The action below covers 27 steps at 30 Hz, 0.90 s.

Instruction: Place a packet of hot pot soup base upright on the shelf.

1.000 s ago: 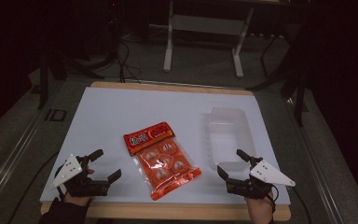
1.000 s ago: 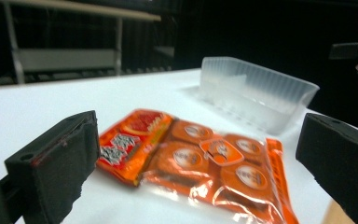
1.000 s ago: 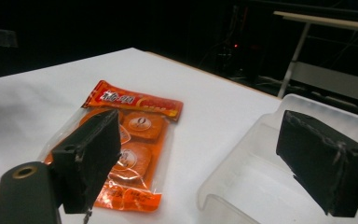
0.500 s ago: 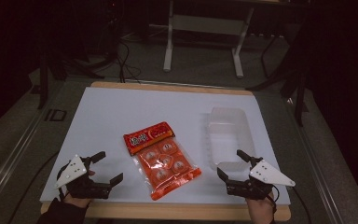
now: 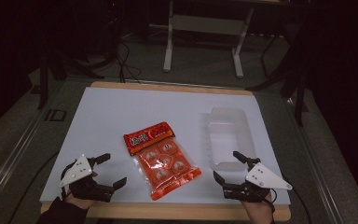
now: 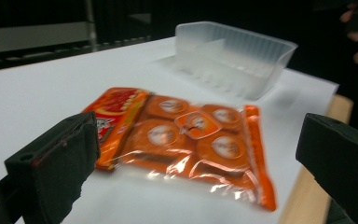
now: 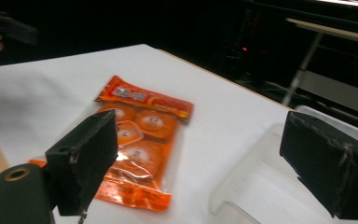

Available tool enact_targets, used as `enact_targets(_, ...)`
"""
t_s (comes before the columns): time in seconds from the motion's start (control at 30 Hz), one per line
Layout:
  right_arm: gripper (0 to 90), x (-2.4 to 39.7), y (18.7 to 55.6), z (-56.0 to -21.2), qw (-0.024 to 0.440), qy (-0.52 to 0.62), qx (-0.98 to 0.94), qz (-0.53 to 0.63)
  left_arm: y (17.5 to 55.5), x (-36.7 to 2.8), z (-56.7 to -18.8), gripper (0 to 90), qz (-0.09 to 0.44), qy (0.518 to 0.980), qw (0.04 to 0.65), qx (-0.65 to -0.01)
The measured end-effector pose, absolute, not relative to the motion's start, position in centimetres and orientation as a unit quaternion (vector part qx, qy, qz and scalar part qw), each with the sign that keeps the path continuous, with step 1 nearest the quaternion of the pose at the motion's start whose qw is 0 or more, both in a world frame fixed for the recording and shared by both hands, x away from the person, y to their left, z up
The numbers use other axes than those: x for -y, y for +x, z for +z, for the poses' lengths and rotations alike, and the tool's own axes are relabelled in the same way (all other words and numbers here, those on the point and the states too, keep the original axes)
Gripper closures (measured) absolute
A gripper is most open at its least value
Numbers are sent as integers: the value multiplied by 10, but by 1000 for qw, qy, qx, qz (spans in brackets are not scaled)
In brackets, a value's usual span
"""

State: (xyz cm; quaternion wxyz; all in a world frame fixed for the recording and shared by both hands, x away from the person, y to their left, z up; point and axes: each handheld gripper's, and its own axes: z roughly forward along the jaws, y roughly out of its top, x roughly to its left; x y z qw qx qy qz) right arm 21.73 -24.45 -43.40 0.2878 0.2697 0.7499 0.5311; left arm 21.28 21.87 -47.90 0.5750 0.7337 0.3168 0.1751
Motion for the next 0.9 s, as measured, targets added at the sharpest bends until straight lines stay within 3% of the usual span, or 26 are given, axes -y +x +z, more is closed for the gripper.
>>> enact_targets(0.27,111,240,216,-434,273,263,-752,539,217,-215,-459,4,158,742,573,-312)
enact_targets(0.9,112,240,216,-432,265,263,-752,544,251,-203,-435,4,216,751,540,-313)
